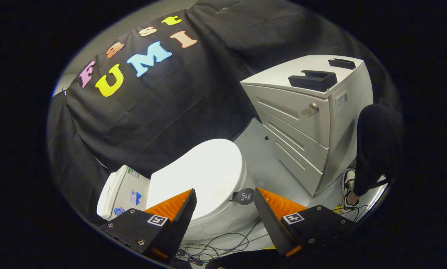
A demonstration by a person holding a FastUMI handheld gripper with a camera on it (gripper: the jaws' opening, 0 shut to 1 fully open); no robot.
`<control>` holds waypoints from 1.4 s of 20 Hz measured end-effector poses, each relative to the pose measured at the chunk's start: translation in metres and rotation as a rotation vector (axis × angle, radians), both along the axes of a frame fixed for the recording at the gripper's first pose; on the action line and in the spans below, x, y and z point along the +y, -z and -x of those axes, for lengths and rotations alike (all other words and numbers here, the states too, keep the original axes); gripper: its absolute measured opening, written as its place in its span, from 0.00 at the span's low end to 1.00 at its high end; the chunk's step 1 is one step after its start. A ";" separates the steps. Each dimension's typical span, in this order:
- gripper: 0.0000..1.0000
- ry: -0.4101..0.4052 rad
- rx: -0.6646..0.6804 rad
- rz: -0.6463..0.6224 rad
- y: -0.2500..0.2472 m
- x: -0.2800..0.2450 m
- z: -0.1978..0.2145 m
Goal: Open the toilet lid.
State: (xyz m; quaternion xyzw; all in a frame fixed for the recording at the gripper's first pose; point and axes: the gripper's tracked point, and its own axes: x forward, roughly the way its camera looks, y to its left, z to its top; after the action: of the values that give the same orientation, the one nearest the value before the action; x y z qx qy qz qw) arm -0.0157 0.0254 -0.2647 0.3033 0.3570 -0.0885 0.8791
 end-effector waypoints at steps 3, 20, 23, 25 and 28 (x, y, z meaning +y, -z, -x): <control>0.96 0.046 0.049 -0.066 0.020 -0.002 -0.003; 0.91 0.270 0.193 -0.283 0.098 -0.006 0.014; 0.87 0.292 0.176 -0.305 0.100 -0.006 0.013; 0.83 0.306 0.156 -0.341 0.103 -0.006 0.002; 0.73 0.333 0.137 -0.390 0.110 -0.003 -0.004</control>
State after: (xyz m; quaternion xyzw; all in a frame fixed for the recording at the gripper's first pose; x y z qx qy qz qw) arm -0.0116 0.0226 -0.3746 0.5150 0.3709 -0.1818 0.7511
